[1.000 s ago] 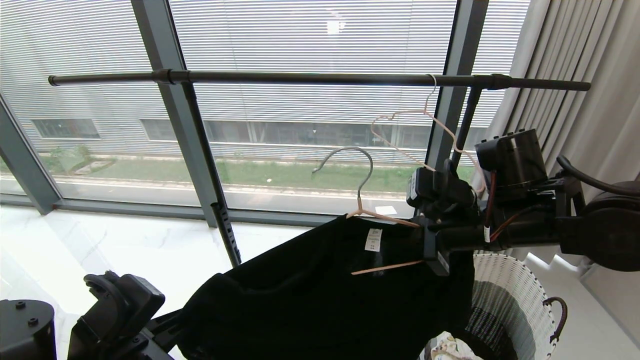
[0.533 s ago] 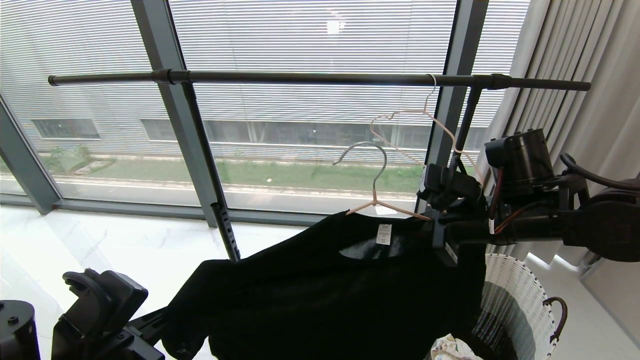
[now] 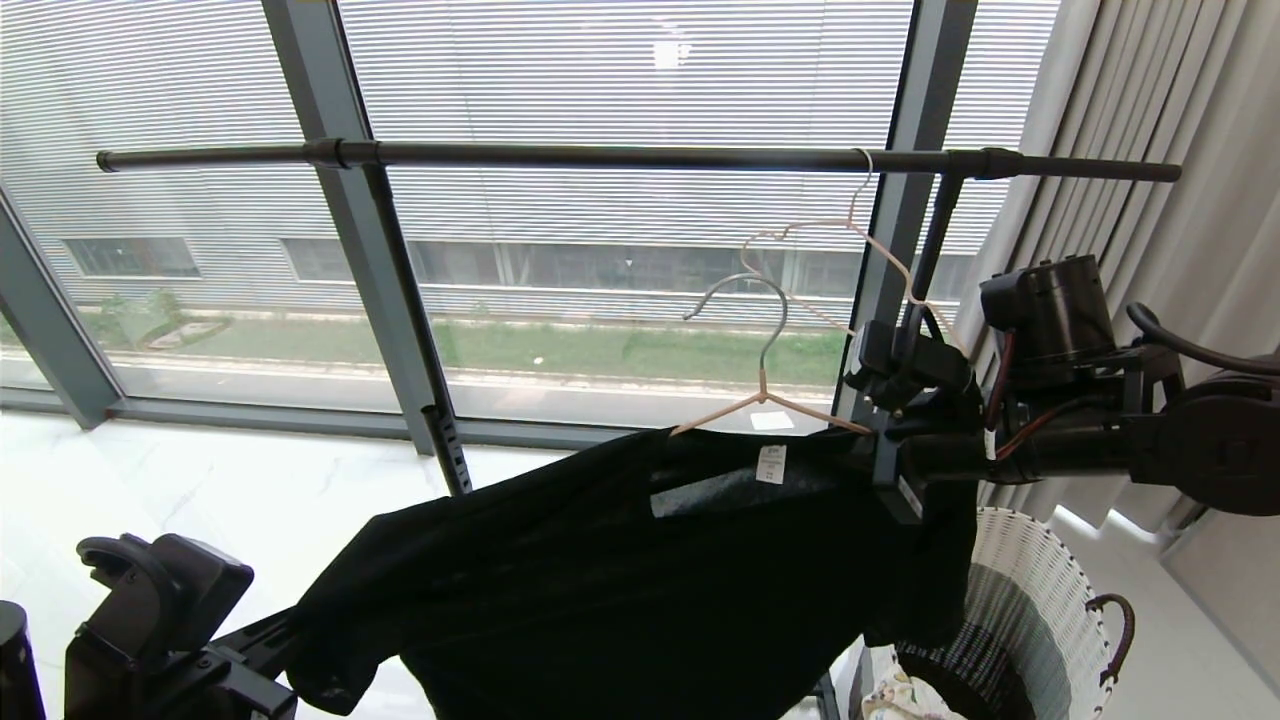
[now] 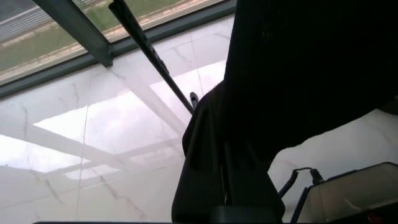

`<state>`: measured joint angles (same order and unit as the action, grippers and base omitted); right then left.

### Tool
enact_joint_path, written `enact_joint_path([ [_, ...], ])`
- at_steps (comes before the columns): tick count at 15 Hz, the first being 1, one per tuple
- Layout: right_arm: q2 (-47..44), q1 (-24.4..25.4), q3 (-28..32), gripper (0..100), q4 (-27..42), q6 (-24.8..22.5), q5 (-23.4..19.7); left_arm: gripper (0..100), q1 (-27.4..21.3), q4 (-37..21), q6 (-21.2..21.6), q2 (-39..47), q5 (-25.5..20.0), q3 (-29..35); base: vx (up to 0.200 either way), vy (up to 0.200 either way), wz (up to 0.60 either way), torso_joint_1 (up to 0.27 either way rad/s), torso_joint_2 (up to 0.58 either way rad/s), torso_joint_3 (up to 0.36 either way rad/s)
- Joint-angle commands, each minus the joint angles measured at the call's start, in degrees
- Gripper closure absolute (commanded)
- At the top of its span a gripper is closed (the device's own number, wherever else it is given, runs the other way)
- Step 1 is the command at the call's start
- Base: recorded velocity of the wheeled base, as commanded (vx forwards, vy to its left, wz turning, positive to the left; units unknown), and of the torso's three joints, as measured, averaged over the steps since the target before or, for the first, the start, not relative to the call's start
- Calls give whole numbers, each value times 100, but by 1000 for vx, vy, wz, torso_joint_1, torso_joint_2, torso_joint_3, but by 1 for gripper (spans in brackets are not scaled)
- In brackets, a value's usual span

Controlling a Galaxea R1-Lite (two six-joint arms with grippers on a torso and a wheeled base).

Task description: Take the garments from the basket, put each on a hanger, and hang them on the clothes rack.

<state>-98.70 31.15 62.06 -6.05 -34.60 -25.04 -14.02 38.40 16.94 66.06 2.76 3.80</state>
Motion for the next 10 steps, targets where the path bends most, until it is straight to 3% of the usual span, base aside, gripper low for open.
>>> enact_joint_path([
  [1,-1,-3,16,100,-11,14,-1,100,4,1,2,-14,6,-20,0,0,0,0,0,0],
  [2,8,-3,16,100,-90,85,-1,0,4,1,2,-14,6,-20,0,0,0,0,0,0],
  [8,35,-30,25,100,-327,269,61,0,-22,1,98,-14,-3,-38,0,0,0,0,0,0],
  [10,35,-47,34,100,-318,269,430,0,-4,1,353,-58,15,-82,0,0,0,0,0,0],
])
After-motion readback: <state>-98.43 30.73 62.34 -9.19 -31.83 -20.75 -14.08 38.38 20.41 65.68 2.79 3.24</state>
